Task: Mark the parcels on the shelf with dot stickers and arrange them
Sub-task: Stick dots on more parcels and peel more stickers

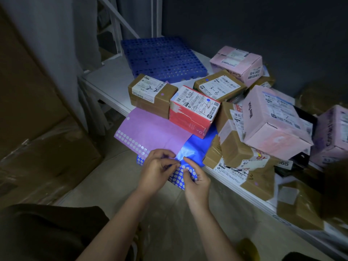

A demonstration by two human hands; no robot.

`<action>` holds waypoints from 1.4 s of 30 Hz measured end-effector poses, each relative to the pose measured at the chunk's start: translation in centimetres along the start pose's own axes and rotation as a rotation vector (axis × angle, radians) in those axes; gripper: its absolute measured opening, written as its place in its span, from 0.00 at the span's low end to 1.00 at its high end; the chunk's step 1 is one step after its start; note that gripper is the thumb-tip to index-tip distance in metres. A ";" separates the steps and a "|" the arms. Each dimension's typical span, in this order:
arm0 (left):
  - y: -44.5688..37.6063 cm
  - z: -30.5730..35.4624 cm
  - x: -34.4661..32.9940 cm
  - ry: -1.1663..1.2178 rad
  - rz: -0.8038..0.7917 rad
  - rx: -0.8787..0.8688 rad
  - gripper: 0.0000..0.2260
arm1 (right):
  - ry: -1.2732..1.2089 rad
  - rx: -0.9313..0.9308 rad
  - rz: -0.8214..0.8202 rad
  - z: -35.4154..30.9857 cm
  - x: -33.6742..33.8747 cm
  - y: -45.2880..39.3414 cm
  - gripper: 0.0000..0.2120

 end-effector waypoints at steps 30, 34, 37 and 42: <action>1.9 19.4 2.1 -0.260 0.219 -0.780 0.07 | -0.100 -0.047 0.006 -14.2 13.2 5.0 0.05; 1.6 21.5 1.5 -0.279 0.206 -0.845 0.10 | -0.113 -0.085 -0.023 -15.3 15.1 4.8 0.05; 1.1 22.4 0.7 -0.279 0.195 -0.867 0.09 | -0.092 -0.017 0.022 -16.0 16.2 4.4 0.06; -0.7 23.2 -0.6 -0.285 0.163 -0.830 0.10 | -0.116 0.130 0.151 -16.2 17.8 2.2 0.07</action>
Point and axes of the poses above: each hand's wrist, its own y-axis away from the middle knuckle, its own x-axis out of the back of the hand, z = x × y, the point moved 2 cm from there along -y, towards the middle knuckle, and after that the axes turned 3 degrees about x, right-handed, at the moved point
